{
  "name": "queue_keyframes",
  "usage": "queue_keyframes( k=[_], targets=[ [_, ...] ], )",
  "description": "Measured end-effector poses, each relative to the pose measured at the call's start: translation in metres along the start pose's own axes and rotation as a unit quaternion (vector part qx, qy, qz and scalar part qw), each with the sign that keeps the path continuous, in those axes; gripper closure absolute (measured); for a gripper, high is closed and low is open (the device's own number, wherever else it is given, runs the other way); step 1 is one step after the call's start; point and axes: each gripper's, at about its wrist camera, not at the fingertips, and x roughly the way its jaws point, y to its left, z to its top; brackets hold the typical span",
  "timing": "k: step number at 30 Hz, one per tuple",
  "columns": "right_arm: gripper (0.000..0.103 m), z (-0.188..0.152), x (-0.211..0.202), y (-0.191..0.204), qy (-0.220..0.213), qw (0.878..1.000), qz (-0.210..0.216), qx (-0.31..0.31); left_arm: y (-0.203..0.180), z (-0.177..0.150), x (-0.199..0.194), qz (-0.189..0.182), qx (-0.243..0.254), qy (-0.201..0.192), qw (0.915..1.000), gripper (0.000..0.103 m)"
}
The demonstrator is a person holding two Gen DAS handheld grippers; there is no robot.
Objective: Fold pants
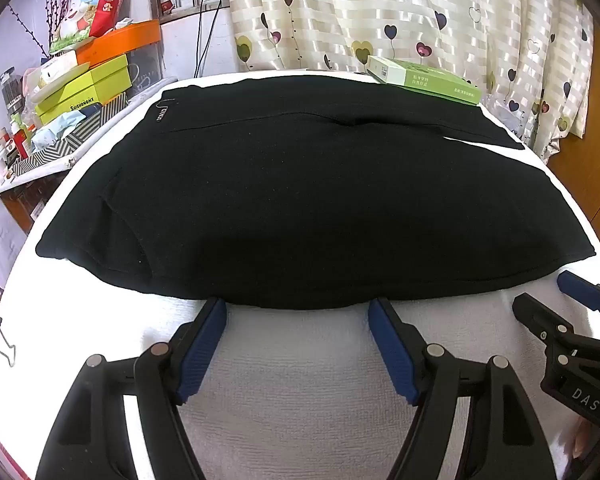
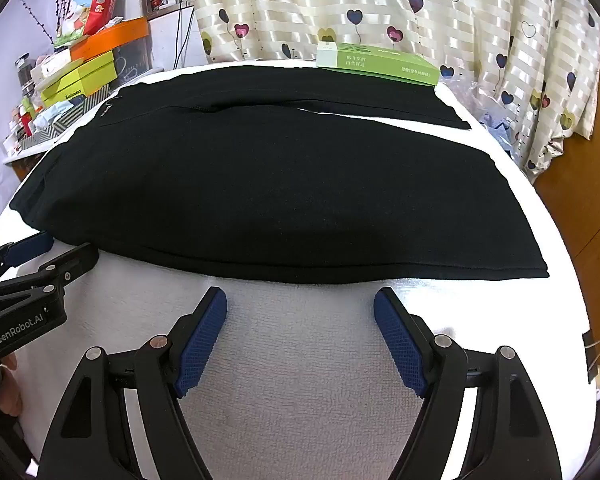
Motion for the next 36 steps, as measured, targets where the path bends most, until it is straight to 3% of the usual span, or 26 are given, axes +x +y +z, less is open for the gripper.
queue_keyframes(
  k=[36],
  targets=[
    [0.027, -0.0001, -0.0014, 0.0003, 0.000, 1.000, -0.009, 0.016, 0.0008, -0.0022, -0.0017, 0.005, -0.004, -0.002, 1.0000, 0.027]
  ],
)
